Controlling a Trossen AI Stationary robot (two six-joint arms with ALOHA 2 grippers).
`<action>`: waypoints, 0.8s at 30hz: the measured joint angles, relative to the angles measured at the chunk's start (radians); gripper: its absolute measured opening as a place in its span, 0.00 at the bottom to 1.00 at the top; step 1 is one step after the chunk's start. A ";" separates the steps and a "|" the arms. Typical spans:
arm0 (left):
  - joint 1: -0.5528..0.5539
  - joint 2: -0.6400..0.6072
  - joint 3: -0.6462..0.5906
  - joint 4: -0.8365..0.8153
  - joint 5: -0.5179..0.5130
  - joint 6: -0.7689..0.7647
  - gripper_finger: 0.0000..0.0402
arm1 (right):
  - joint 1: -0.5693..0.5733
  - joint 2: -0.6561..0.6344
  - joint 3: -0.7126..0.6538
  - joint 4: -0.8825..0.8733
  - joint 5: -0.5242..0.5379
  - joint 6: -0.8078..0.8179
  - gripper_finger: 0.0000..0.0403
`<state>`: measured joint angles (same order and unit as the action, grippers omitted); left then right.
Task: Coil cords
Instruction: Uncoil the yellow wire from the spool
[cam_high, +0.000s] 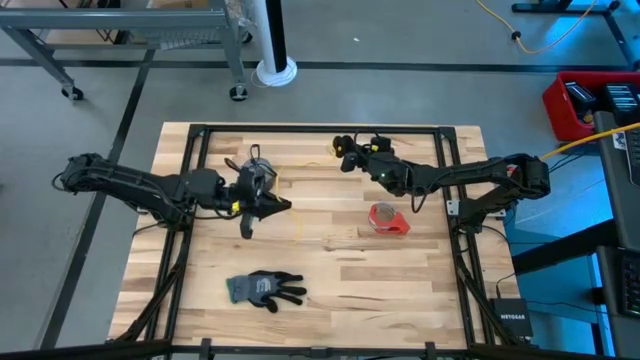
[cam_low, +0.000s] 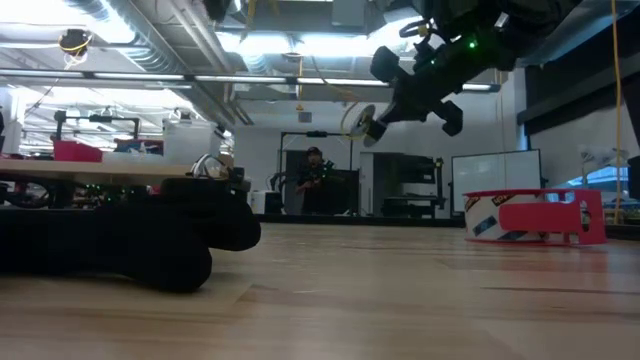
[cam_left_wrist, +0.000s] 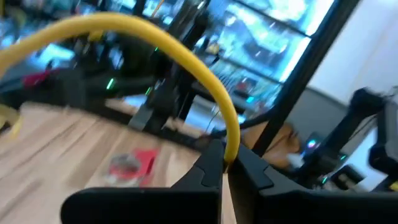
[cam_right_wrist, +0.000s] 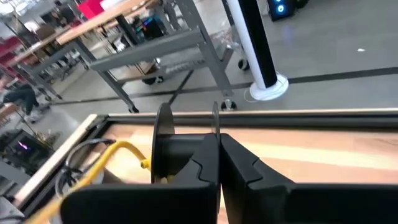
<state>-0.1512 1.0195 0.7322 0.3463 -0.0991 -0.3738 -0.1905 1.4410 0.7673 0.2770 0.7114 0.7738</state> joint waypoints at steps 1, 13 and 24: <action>0.000 0.000 0.000 0.025 0.011 0.011 0.00 | 0.000 0.000 0.000 -0.013 -0.007 0.009 0.00; -0.033 -0.002 0.019 0.212 0.119 0.073 0.00 | 0.000 0.000 0.000 -0.153 -0.048 0.072 0.00; -0.030 -0.005 0.131 0.219 0.118 0.290 0.00 | 0.000 0.000 0.000 -0.258 -0.258 0.135 0.00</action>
<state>-0.1814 1.0145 0.8633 0.5658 0.0188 -0.0841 -0.1905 1.4410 0.7677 0.0189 0.4539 0.9086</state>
